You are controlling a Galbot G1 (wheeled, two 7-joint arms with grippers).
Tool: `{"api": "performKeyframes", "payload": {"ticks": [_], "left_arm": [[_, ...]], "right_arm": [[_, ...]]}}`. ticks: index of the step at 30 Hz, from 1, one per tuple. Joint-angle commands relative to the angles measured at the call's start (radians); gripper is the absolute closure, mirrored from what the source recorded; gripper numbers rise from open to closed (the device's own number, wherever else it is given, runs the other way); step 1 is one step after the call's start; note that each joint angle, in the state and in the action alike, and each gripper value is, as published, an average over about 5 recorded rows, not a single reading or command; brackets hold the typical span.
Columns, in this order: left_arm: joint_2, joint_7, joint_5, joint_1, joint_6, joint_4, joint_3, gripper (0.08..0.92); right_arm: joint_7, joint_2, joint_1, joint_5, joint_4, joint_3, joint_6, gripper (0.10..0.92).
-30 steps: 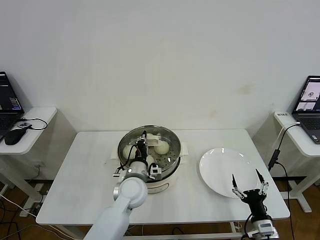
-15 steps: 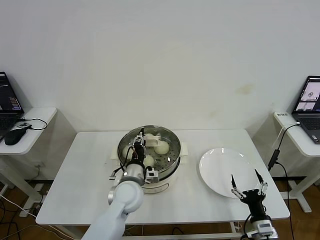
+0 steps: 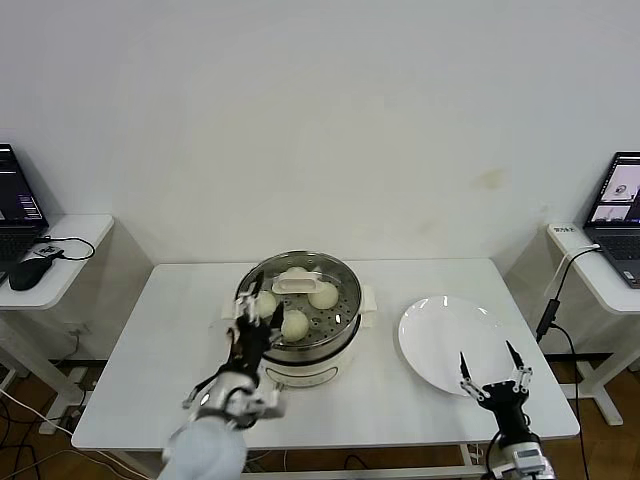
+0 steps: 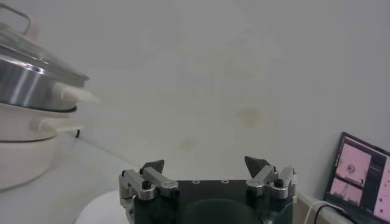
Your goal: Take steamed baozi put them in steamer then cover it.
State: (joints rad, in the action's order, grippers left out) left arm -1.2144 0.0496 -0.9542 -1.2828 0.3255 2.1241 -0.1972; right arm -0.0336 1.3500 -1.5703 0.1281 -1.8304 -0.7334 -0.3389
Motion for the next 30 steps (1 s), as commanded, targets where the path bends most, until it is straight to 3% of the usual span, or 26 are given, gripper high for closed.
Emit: {"api": "performKeyframes", "payload": {"ticks": [1,5,12,30], "left_arm": [[0.022,-0.285,1.047,-0.473,-0.608,0.043,-0.479,0.18],[0.018,-0.313,1.268,-0.567,-0.557,0.021,-0.508,0.177],[-0.003,-0.271,1.285,-0.662,-0.546,-0.03,-0.487,0.177],[-0.045,-0.209,1.235,-0.64,-0.615,-0.091,-0.477,0.177]], "right_arm": [[-0.015,-0.02,-0.017,-0.06,-0.01,0.048,0.03,0.203],[-0.018,-0.061,-0.048,-0.102,-0.015,0.091,0.051,0.203],[-0.026,-0.106,-0.099,-0.175,-0.031,0.129,0.087,0.202],[-0.035,-0.096,-0.14,-0.19,-0.07,0.157,0.082,0.202]]}}
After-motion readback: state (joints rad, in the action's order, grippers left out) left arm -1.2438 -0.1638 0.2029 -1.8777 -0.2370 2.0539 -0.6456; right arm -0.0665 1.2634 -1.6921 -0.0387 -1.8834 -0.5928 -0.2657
